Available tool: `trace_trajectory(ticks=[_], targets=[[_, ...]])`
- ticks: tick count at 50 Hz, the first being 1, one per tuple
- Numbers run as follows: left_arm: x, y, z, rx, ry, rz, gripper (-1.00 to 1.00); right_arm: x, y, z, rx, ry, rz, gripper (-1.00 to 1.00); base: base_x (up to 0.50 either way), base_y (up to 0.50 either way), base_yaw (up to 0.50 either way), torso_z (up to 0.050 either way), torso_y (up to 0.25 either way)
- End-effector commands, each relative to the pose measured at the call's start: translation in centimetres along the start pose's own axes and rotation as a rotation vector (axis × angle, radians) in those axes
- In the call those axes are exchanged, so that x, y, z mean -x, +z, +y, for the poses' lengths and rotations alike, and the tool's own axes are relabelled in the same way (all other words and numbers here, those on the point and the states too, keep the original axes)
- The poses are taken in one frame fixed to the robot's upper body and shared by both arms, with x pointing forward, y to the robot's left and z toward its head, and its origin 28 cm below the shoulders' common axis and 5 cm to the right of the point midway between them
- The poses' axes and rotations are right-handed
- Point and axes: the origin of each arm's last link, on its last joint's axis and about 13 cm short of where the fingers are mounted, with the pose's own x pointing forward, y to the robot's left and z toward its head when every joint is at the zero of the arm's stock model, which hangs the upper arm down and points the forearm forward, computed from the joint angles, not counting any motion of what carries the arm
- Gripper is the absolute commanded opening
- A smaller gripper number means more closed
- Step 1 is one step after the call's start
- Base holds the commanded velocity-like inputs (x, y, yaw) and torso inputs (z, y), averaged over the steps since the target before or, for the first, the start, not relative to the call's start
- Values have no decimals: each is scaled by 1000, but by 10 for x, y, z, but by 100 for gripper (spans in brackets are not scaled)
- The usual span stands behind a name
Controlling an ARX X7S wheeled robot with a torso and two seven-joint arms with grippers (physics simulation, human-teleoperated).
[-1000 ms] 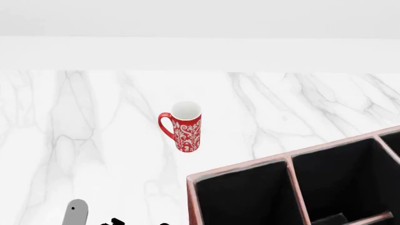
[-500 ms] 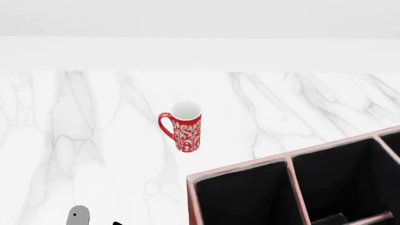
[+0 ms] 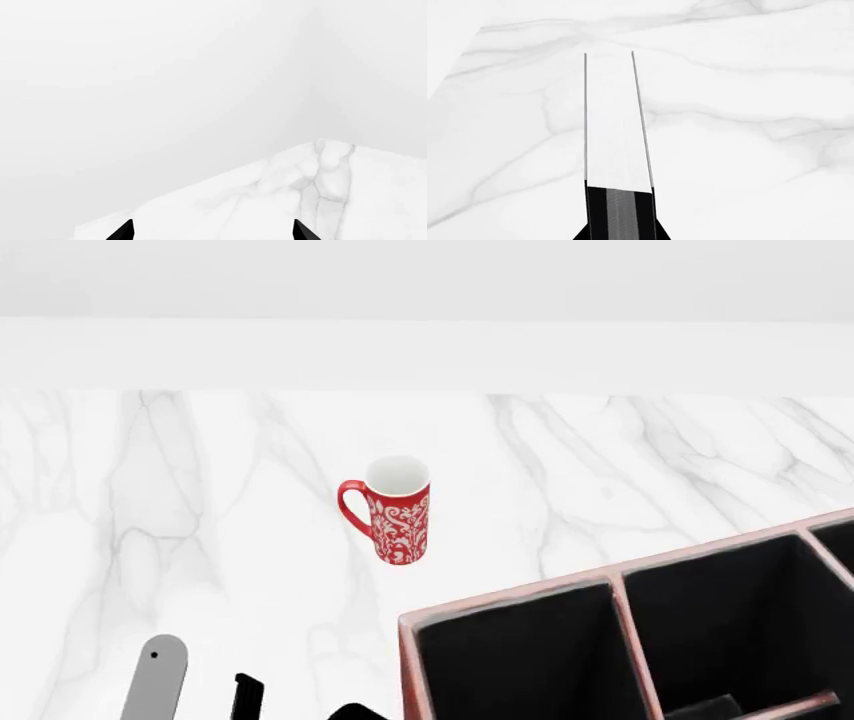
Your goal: Pick up the book and place it in the right compartment of the caddy.
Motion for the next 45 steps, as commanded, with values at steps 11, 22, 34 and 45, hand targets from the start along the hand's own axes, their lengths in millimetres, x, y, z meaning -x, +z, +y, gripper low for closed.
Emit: trace_trajectory(ticks=[11, 22, 34, 45], targets=[[0, 0, 0, 2, -3, -1, 100, 31, 39, -4, 57, -103, -94, -100, 0, 0, 0, 0, 1], [0, 0, 0, 5, -4, 0, 100, 39, 49, -3, 32, -114, -114, -100, 0, 0, 0, 0, 1], [0, 0, 1, 7, -2, -3, 100, 72, 87, -14, -65, -284, -213, -100, 0, 0, 0, 0, 1], [-1, 0, -2, 13, -8, -5, 100, 99, 105, -32, -111, -466, -287, -100, 0, 0, 0, 0, 1]])
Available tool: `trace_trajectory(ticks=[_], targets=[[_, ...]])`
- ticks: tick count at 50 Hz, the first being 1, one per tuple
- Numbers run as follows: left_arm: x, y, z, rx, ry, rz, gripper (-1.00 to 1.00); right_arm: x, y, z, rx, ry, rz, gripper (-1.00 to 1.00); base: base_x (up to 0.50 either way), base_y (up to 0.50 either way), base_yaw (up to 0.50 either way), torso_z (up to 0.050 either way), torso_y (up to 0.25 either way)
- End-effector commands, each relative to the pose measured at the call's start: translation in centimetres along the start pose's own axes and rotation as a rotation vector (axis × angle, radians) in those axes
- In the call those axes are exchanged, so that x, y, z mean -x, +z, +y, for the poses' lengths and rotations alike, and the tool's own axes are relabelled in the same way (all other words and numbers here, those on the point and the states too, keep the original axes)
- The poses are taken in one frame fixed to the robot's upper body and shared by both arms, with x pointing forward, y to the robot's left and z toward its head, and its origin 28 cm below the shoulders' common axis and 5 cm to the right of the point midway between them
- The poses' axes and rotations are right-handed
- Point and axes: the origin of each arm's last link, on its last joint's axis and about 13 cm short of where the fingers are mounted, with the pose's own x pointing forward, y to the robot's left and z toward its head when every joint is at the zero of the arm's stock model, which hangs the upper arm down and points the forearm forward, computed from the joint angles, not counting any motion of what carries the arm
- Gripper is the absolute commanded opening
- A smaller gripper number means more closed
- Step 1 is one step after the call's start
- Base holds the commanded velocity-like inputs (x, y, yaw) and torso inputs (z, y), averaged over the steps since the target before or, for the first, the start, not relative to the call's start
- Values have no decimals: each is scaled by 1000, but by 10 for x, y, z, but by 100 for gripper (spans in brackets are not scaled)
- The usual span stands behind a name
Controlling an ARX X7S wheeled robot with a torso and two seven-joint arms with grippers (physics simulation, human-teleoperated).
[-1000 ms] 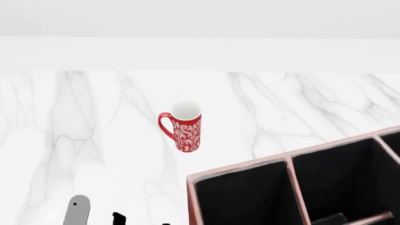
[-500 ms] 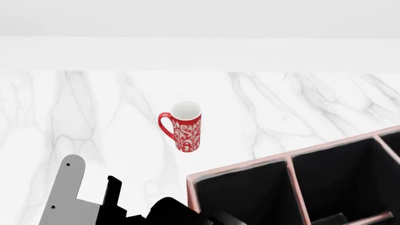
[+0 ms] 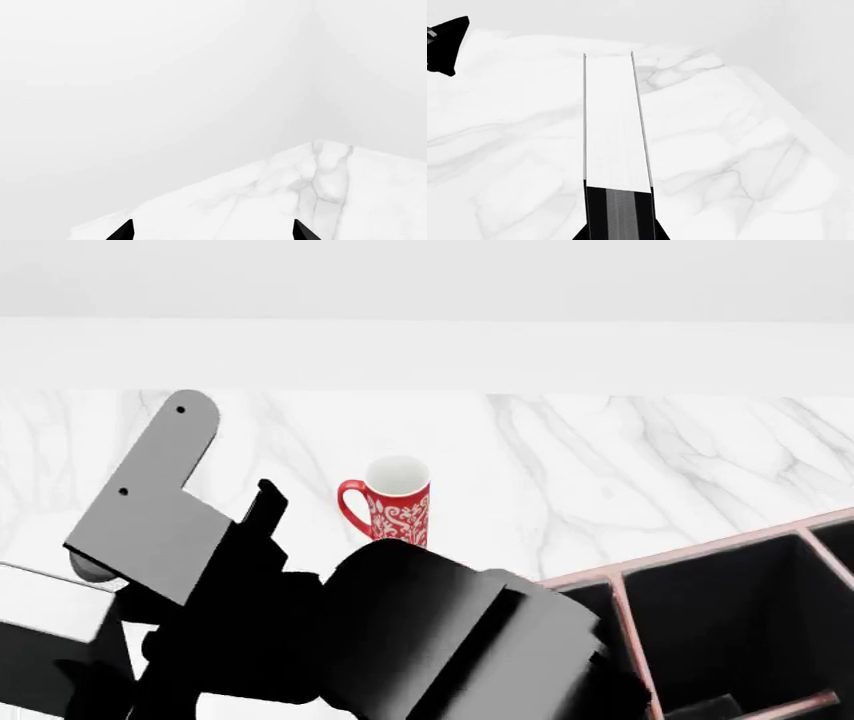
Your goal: Pick up the book and place it in the right compartment of the caddy.
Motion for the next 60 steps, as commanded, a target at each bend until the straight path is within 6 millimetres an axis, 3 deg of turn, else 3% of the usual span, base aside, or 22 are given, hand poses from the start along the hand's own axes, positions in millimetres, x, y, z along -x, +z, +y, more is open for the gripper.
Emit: trace_trajectory(ticks=[1, 14, 29, 34, 44, 50, 60], targets=[[-1, 0, -1, 6, -4, -1, 100, 21, 31, -21, -31, -198, -113, -100, 0, 0, 0, 0, 0], [0, -2, -1, 4, -5, 2, 100, 38, 41, -45, -90, -329, -155, -100, 0, 0, 0, 0, 1], [-2, -1, -5, 1, -12, 2, 100, 91, 48, -83, -246, -807, -176, -100, 0, 0, 0, 0, 1], [-2, -1, -5, 3, -15, 2, 100, 102, 46, -85, -252, -898, -173, -100, 0, 0, 0, 0, 2], [-2, -2, -4, 2, -14, 3, 100, 126, 42, -93, -276, -1237, -121, -100, 0, 0, 0, 0, 1], [-3, -2, -6, 3, -17, 1, 100, 141, 41, -87, -317, -1302, -137, -100, 0, 0, 0, 0, 2], [-3, -2, -7, 4, -21, 2, 100, 165, 51, -106, -524, -1426, -92, -100, 0, 0, 0, 0, 2]])
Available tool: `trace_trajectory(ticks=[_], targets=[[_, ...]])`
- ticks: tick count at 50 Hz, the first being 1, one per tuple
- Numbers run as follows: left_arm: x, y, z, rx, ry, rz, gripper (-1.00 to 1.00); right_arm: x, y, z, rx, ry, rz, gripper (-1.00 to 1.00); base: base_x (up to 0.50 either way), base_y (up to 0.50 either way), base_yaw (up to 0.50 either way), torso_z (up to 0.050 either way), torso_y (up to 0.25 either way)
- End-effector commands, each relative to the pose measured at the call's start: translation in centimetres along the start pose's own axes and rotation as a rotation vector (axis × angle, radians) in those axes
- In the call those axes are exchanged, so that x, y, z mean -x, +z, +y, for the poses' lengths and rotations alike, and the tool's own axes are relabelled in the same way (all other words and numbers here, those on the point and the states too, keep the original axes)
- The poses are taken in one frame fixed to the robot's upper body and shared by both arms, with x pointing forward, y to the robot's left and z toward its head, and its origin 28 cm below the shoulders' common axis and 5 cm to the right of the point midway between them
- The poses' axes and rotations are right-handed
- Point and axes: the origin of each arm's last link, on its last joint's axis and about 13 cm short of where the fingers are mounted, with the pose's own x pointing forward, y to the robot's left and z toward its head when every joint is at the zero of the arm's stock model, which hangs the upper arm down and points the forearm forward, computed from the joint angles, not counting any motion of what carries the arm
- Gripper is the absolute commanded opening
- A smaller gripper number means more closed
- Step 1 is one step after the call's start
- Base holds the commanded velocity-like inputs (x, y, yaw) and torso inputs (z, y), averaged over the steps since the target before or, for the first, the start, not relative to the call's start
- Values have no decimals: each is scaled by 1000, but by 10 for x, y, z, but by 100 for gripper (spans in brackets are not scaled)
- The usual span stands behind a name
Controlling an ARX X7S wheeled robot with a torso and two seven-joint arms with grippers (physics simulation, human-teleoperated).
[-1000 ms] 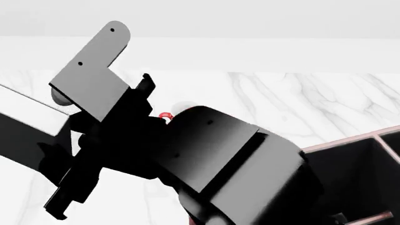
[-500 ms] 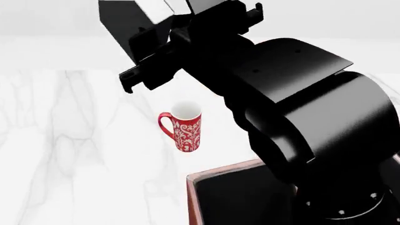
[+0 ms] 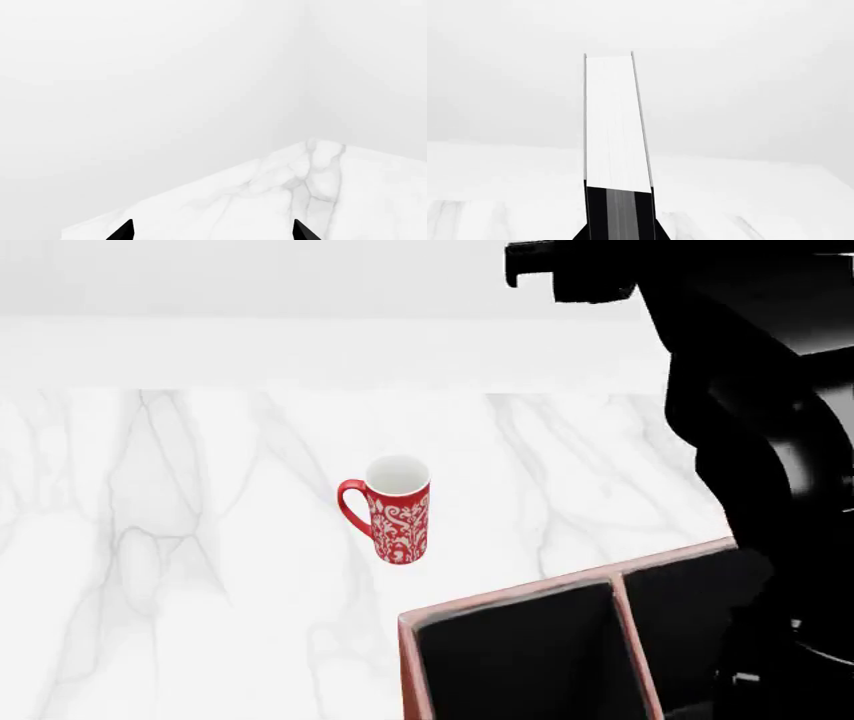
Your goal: Pick up the book and place it in the right compartment of the caddy.
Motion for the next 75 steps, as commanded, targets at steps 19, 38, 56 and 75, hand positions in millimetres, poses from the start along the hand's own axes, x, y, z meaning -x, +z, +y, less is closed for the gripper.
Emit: trace_trajectory(ticks=[19, 38, 56, 75], targets=[[0, -1, 1, -1, 0, 0, 100, 8, 38, -68, -64, -316, 353, -100, 0, 0, 0, 0, 2], [1, -1, 4, -1, 4, 1, 100, 29, 41, -90, -138, -443, 432, -100, 0, 0, 0, 1, 1], [0, 0, 4, 1, 2, -3, 100, 45, 20, -121, -165, -613, 491, -100, 0, 0, 0, 0, 2], [0, -4, 3, 4, -1, 3, 100, 44, 15, -126, -161, -649, 489, -100, 0, 0, 0, 0, 1]])
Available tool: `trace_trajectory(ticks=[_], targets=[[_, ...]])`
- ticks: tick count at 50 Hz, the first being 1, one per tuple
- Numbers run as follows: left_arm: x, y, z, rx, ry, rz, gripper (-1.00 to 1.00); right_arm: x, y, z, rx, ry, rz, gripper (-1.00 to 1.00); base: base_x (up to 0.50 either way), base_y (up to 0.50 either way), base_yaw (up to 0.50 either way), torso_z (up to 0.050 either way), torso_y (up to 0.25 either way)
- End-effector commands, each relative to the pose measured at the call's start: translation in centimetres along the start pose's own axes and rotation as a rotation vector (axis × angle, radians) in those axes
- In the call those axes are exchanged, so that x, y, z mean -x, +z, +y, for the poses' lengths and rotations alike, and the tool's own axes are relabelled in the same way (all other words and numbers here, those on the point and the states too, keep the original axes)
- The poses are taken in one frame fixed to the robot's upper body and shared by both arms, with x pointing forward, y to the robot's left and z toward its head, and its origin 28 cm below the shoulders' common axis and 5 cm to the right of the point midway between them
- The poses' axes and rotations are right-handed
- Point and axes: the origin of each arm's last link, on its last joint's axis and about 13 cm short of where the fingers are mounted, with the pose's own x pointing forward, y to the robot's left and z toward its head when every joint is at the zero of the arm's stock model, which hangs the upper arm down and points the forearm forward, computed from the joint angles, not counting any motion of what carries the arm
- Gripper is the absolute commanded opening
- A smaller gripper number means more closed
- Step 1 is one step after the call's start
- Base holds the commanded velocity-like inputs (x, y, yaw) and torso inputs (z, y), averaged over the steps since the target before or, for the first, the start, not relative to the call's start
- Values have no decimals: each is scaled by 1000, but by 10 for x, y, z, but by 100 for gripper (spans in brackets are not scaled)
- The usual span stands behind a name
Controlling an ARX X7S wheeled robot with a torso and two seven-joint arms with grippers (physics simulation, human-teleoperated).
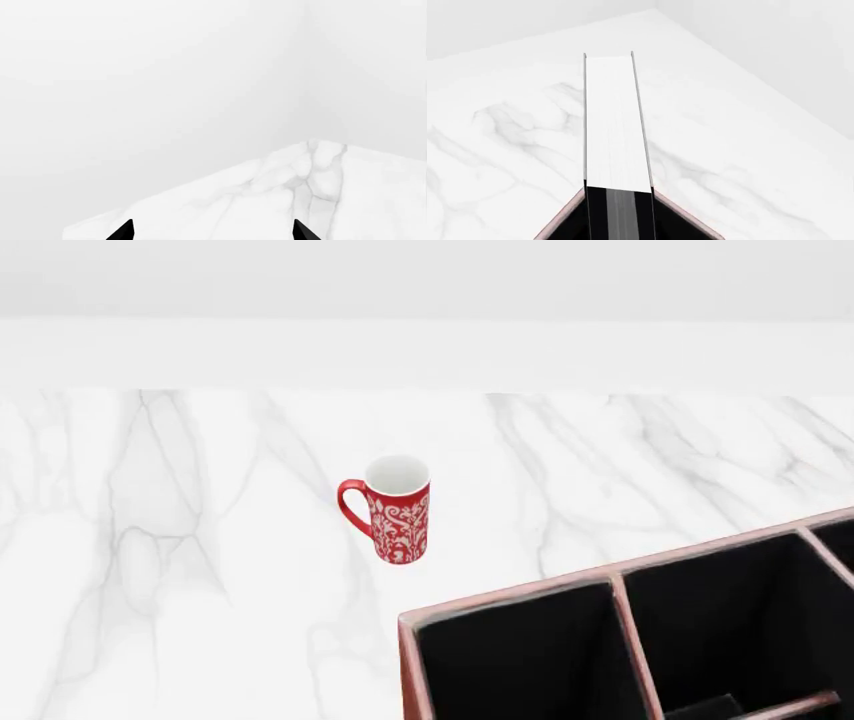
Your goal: Pick up the book and place it in the right compartment of the caddy.
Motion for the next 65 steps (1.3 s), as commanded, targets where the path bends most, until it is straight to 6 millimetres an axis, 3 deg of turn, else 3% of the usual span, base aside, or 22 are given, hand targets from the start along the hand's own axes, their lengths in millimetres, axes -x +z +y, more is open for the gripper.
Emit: trace_trajectory(ticks=[1, 32, 51, 65], targets=[[0, -1, -1, 1, -2, 2, 100, 0, 4, -6, -35, -58, -3, -100, 0, 0, 0, 0, 10], [-1, 0, -2, 4, -6, 0, 100, 1, -1, -7, -45, -43, 90, -100, 0, 0, 0, 0, 1], [-2, 0, -3, 10, -10, -3, 100, 3, -23, -11, -19, -25, 126, -100, 0, 0, 0, 1, 2], [-2, -1, -4, 10, -11, -1, 100, -11, -33, -6, -19, -24, 150, -100, 0, 0, 0, 0, 1]])
